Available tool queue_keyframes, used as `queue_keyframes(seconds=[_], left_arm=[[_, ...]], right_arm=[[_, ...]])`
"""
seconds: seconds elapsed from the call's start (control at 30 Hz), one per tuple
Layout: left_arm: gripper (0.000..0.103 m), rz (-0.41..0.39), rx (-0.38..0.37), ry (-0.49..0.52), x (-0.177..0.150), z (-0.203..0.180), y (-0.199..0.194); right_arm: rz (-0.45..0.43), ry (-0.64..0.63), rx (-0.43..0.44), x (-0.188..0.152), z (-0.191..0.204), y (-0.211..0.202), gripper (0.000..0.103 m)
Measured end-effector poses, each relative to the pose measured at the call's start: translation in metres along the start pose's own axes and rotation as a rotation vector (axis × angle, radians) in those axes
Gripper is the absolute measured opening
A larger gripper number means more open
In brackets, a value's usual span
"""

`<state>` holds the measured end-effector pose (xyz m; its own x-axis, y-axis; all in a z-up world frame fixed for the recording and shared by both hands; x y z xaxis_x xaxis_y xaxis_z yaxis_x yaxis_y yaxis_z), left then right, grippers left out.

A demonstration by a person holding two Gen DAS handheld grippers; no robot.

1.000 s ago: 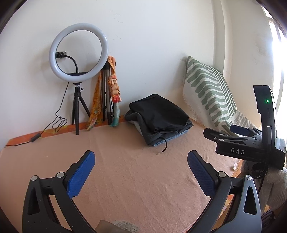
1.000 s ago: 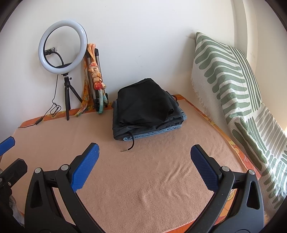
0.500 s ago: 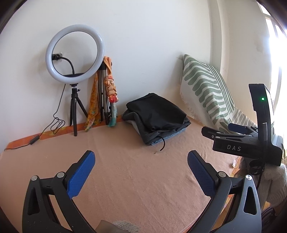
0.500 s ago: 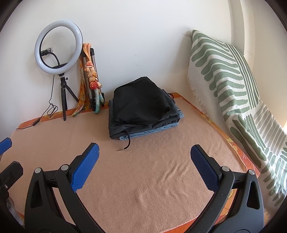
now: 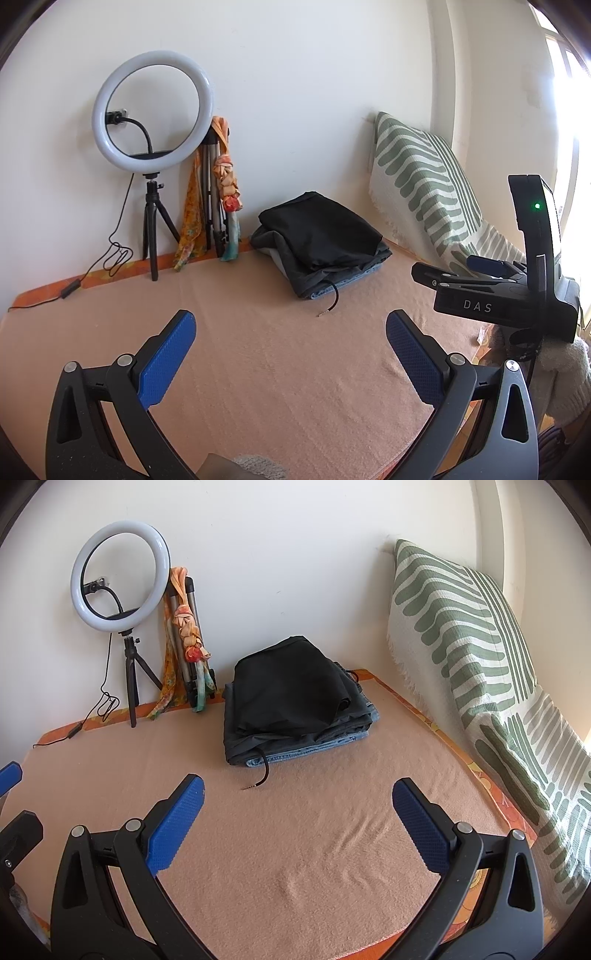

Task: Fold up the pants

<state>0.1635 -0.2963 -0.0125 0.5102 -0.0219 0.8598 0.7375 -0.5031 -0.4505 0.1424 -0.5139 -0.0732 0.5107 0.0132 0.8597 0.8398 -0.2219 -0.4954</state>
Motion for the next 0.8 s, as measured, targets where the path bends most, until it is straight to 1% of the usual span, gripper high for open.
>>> queue_keyframes(seconds=[0.8], left_arm=[[0.102, -0.009, 0.003, 0.006, 0.0010, -0.0002, -0.0033]], right_arm=[[0.003, 0.005, 0.008, 0.0024, 0.0038, 0.0000, 0.103]])
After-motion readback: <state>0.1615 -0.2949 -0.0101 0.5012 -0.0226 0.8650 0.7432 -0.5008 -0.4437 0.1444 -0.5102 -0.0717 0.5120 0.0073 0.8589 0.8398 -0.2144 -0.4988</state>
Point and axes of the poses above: each gripper's, at about its wrist camera, not at the fingertips, and y roughly the way its jaws point, z to its left, x to its top, the point moved 10 cm from there along y, roughly the way its jaws point, and after that the axes turned 12 degrees about -y, right-handed, at the moved point
